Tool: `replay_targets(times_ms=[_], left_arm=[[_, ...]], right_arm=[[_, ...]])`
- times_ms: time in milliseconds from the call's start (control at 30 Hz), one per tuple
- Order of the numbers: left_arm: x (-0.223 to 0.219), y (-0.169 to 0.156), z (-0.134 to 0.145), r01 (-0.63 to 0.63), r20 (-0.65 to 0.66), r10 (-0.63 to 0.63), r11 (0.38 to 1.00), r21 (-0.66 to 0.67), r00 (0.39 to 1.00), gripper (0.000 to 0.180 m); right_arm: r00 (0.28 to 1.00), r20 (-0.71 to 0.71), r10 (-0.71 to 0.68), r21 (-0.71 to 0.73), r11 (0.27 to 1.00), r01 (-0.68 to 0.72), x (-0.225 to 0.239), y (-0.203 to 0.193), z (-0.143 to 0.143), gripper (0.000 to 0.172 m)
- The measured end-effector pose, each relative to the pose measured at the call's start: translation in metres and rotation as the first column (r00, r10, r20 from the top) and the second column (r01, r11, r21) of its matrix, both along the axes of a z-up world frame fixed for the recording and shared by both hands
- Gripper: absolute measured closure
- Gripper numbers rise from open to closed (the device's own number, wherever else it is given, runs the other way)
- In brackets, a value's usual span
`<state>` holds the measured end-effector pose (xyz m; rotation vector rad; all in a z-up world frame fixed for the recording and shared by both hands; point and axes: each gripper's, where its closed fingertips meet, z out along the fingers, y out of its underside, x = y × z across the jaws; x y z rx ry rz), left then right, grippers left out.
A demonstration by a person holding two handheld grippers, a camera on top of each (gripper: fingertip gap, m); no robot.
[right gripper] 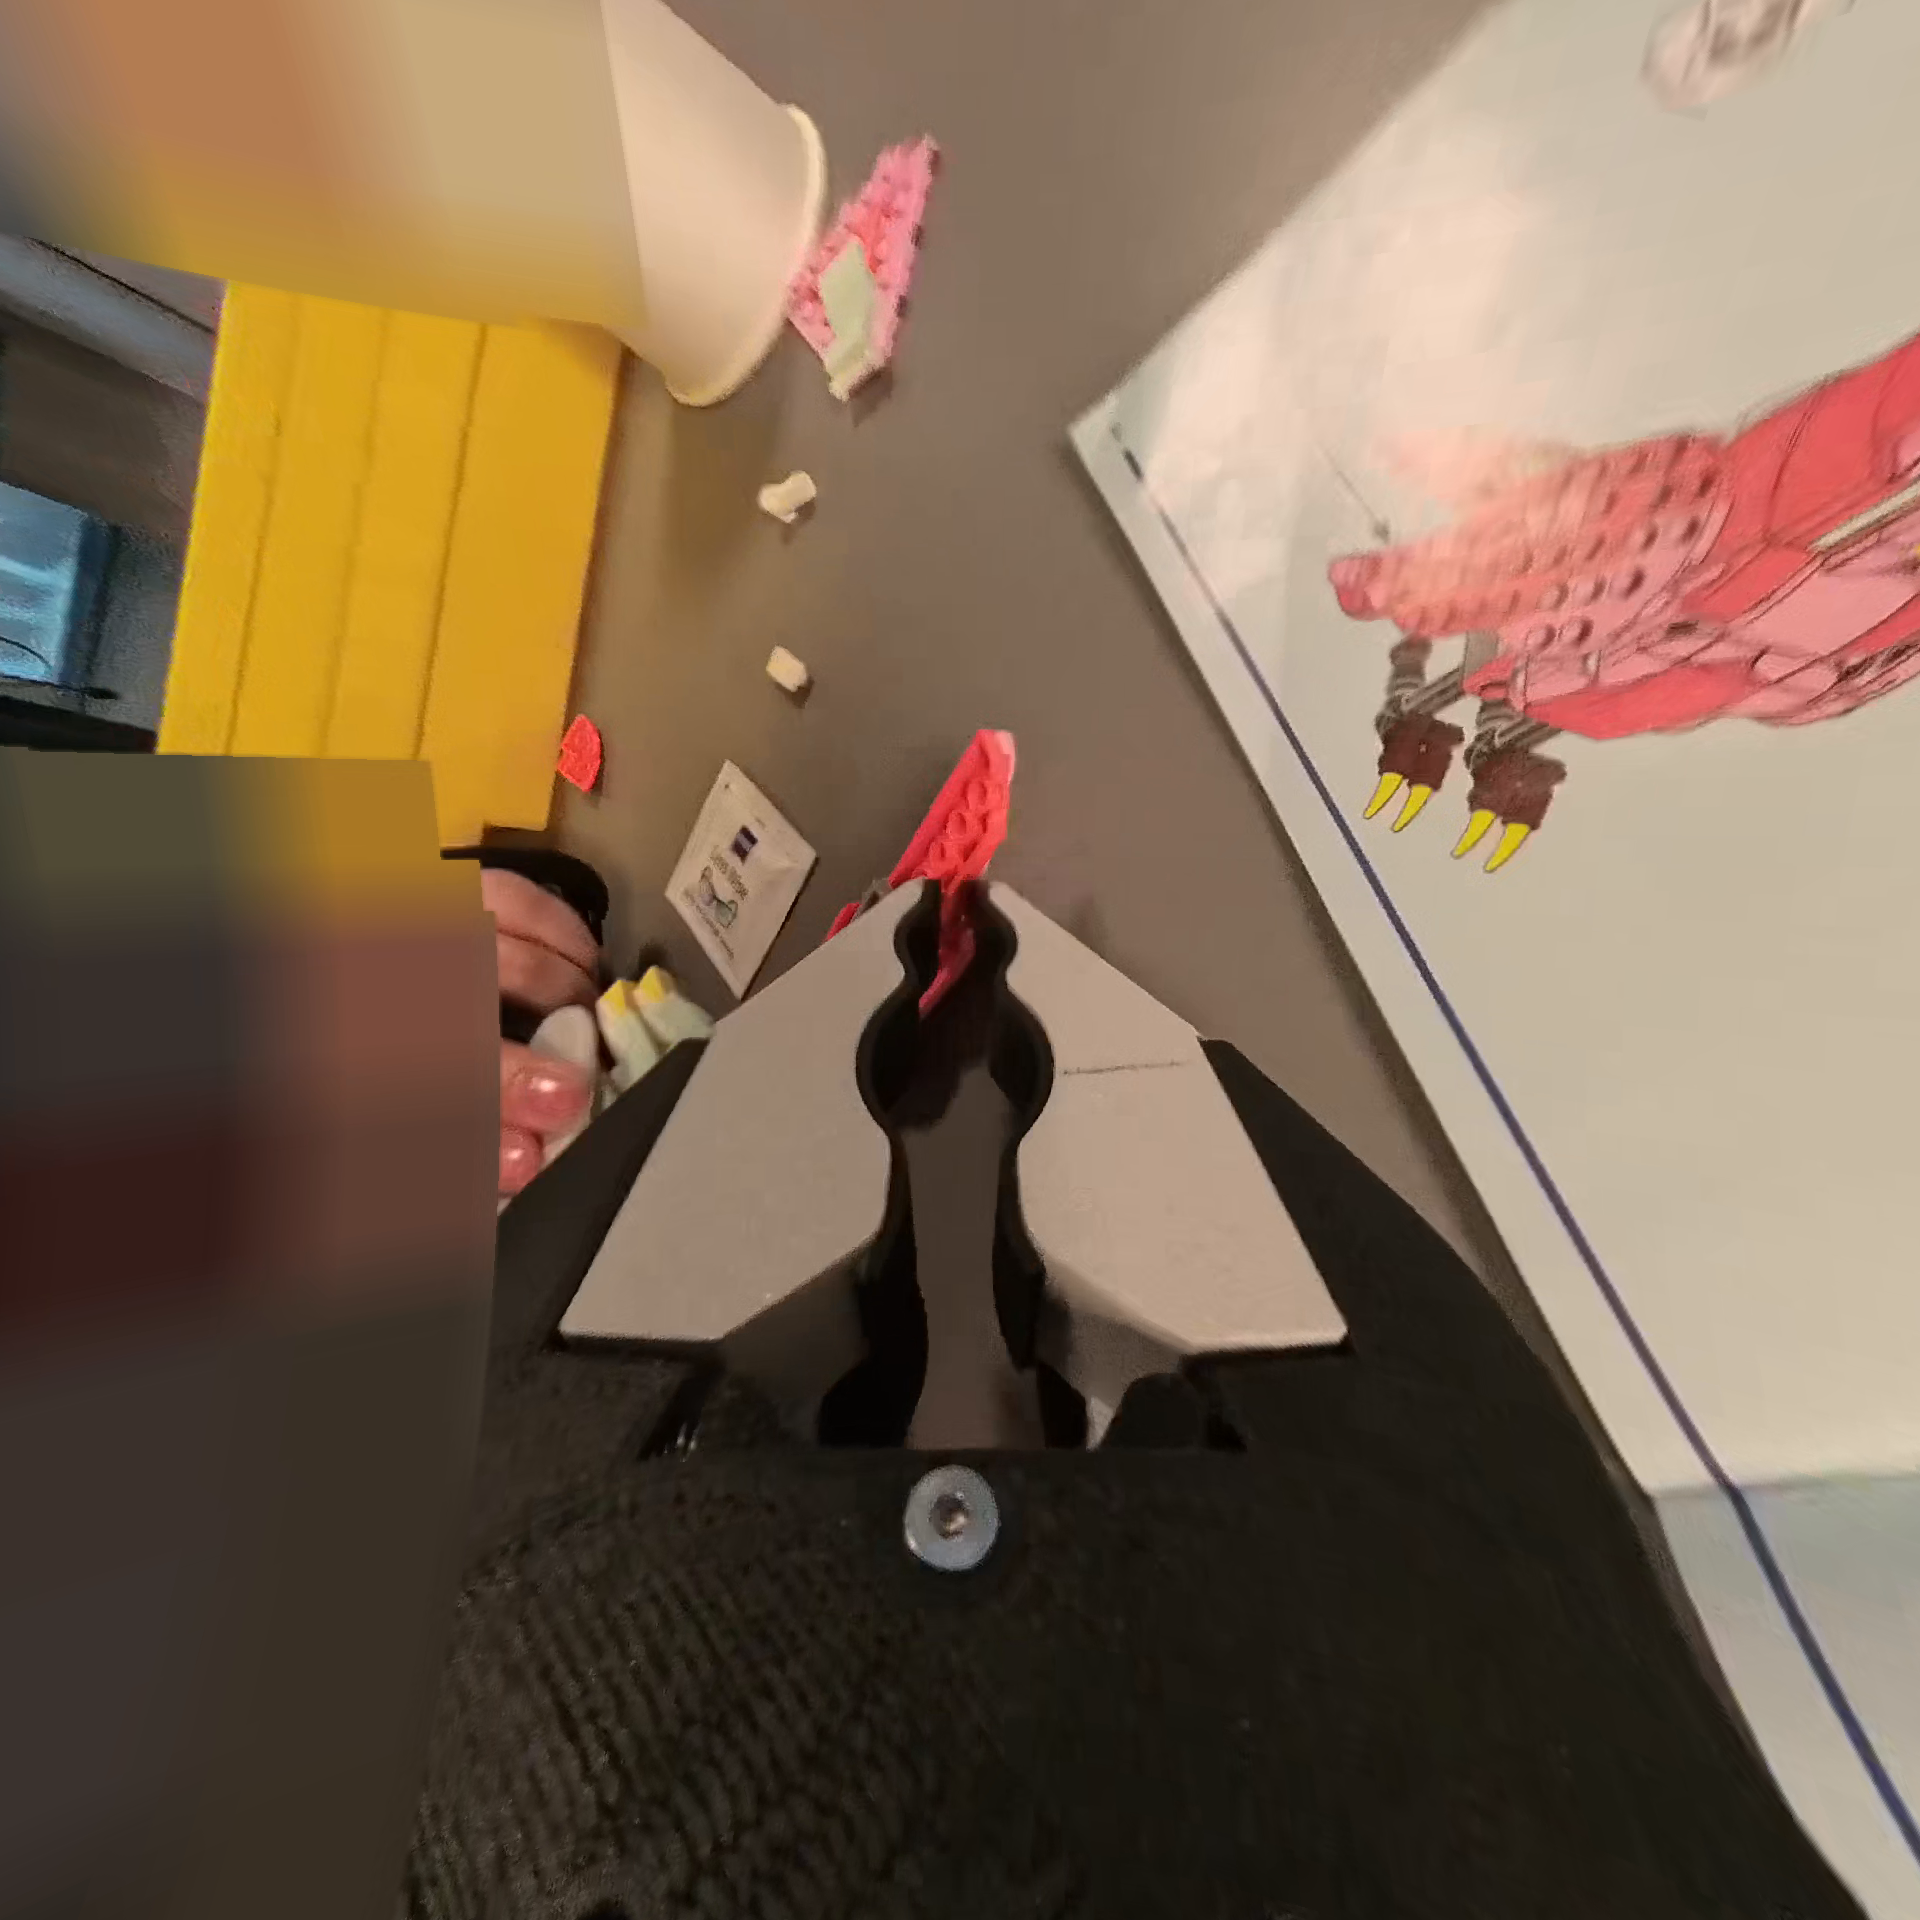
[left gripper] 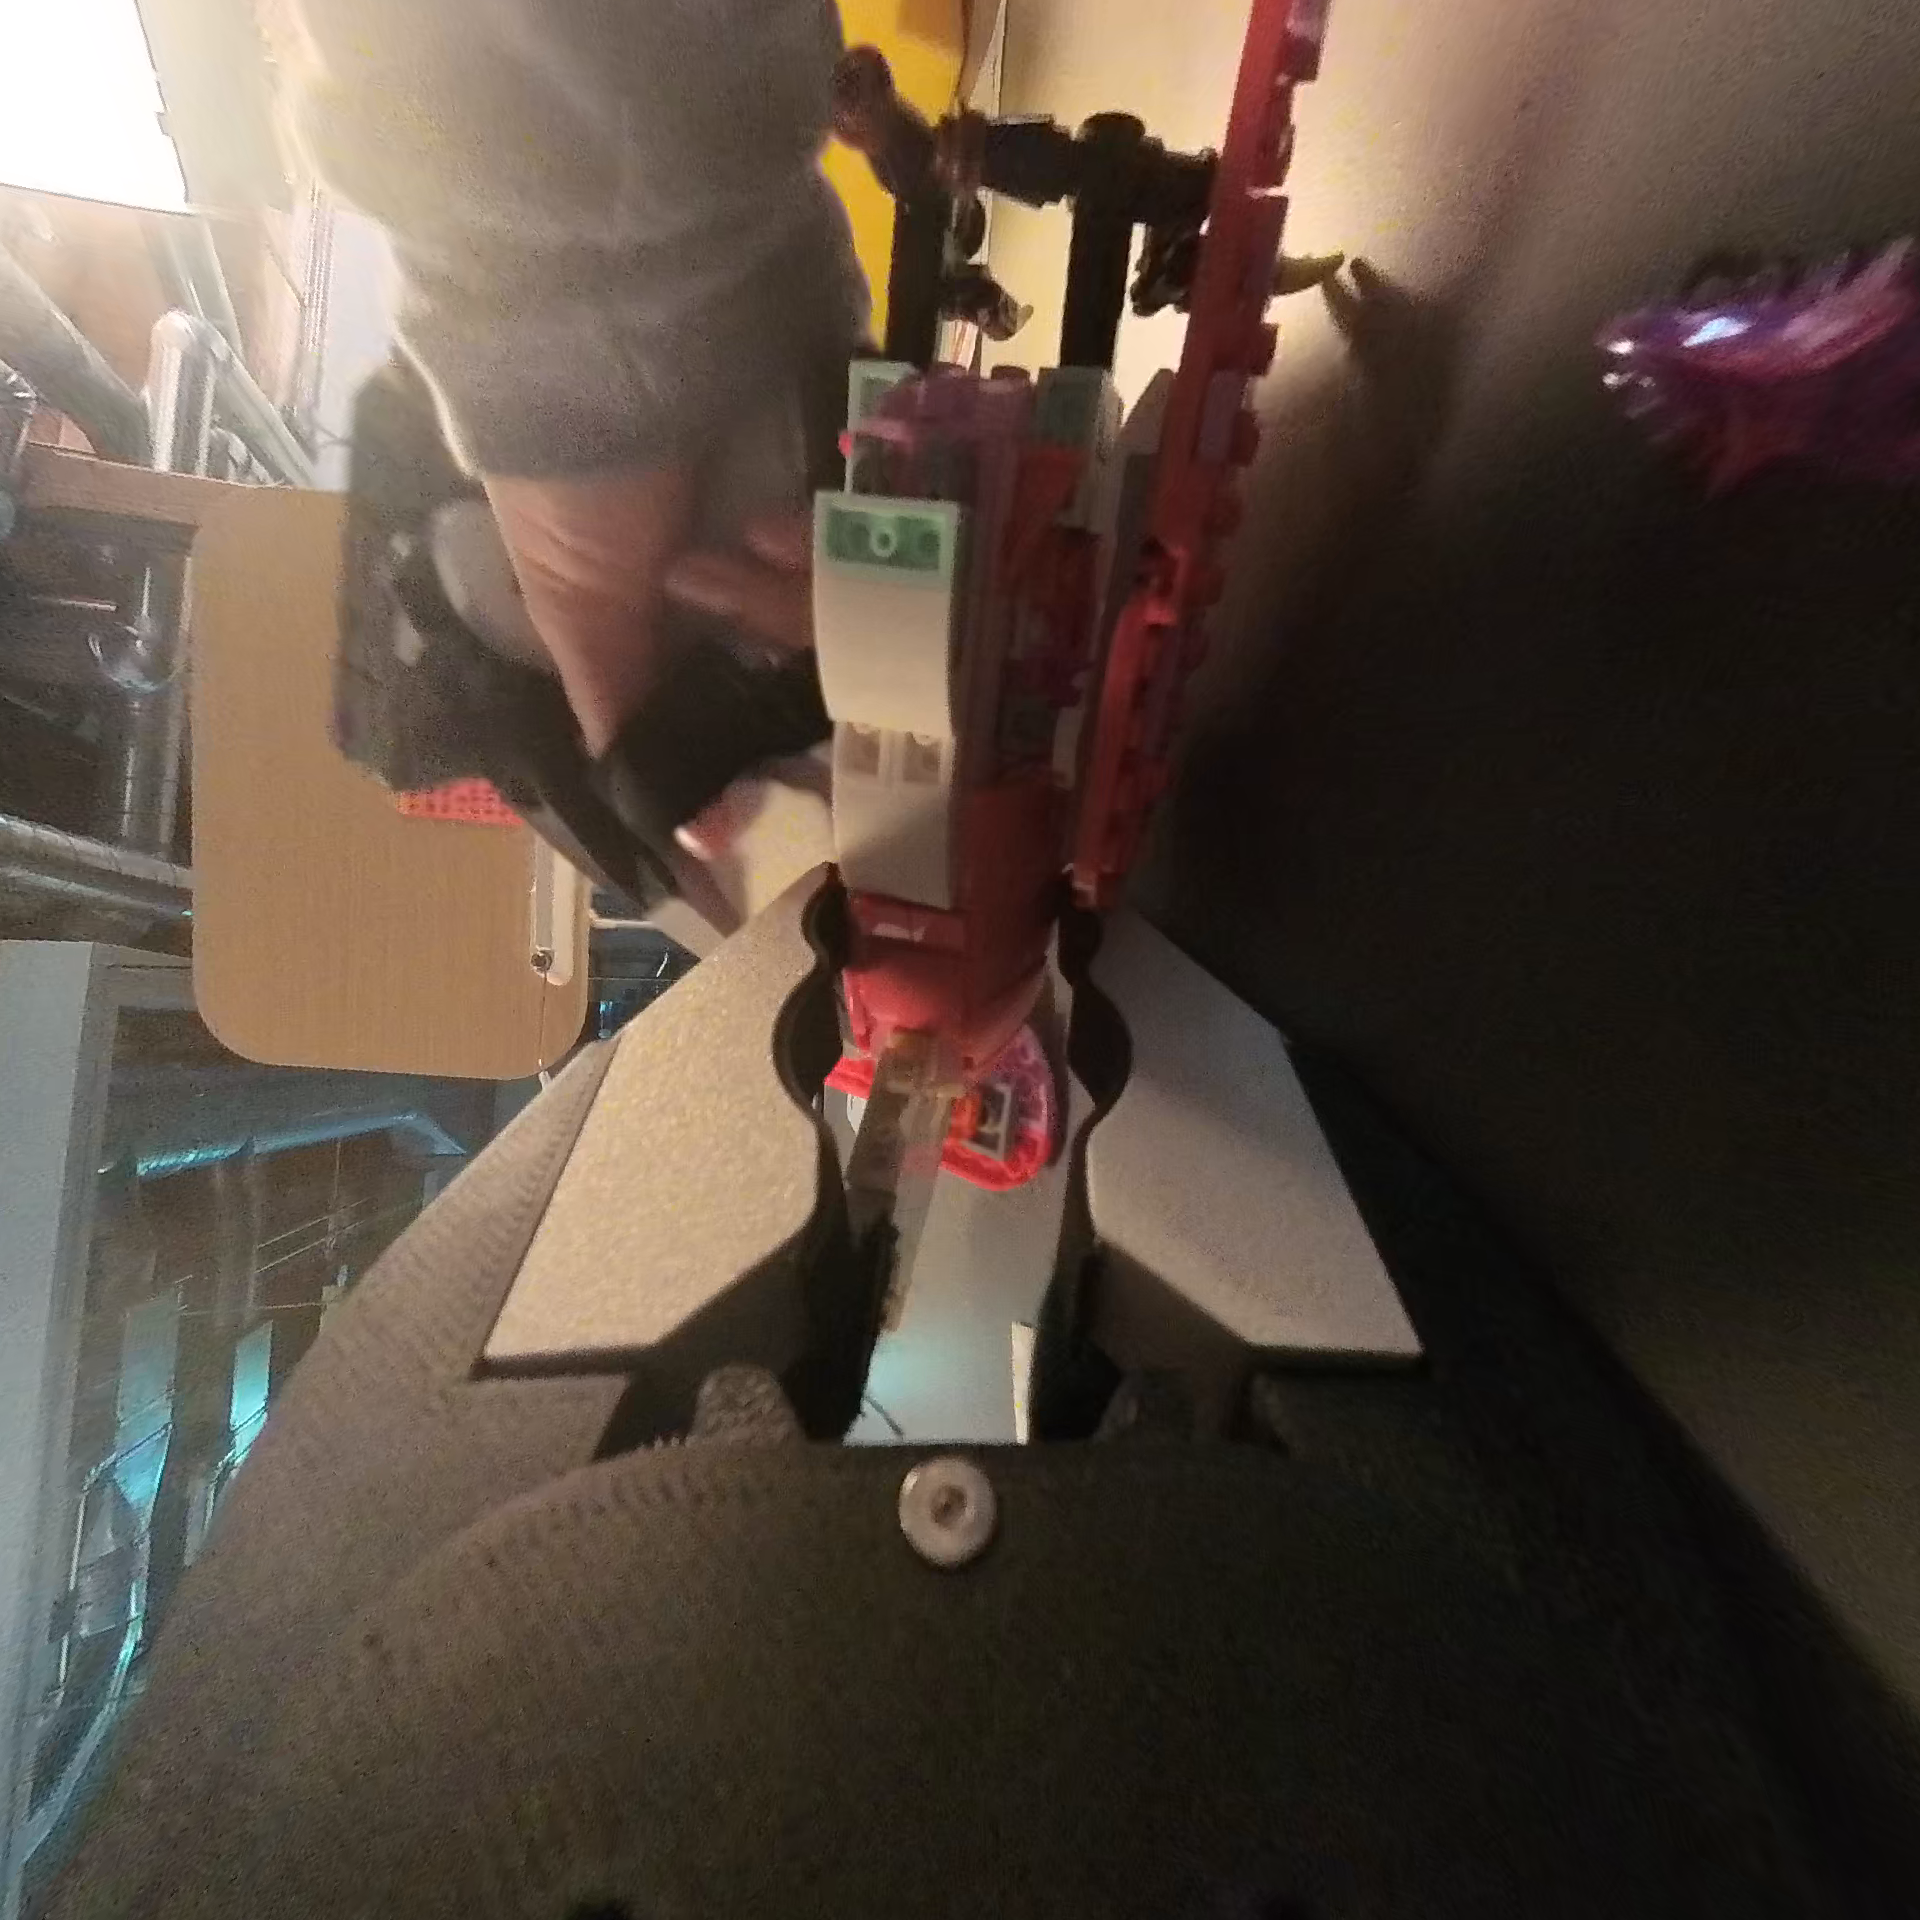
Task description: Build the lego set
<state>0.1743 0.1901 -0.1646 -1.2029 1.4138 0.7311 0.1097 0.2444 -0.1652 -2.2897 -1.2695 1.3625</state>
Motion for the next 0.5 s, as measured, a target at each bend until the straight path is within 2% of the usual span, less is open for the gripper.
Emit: replay_targets(times_ms=[100, 233, 400, 500], left_arm=[[0.0, 0.0, 0.0, 0.003, 0.001, -0.003, 1.0, -0.001, 1.0, 0.141], [0.0, 0.001, 0.0, 0.002, 0.003, -0.002, 1.0, -0.009, 1.0, 0.141], [-0.001, 0.001, -0.001, -0.005, 0.004, 0.005, 1.0, -0.02, 1.0, 0.141], [-0.001, 0.001, -0.001, -0.007, 0.0, 0.007, 1.0, -0.02, 1.0, 0.141]], right_arm=[[0.996, -0.066, -0.057, 0.219, 0.973, 0.07, 0.025, 0.007, 0.023, 0.169], [0.986, -0.158, -0.062, 0.538, 0.832, 0.139, 0.076, 0.003, 0.044, 0.169], [0.983, -0.134, -0.128, 0.669, 0.72, 0.185, 0.138, -0.016, 0.034, 0.169], [0.971, -0.12, -0.206, 0.678, 0.697, 0.231, 0.169, -0.023, 0.031, 0.168]])
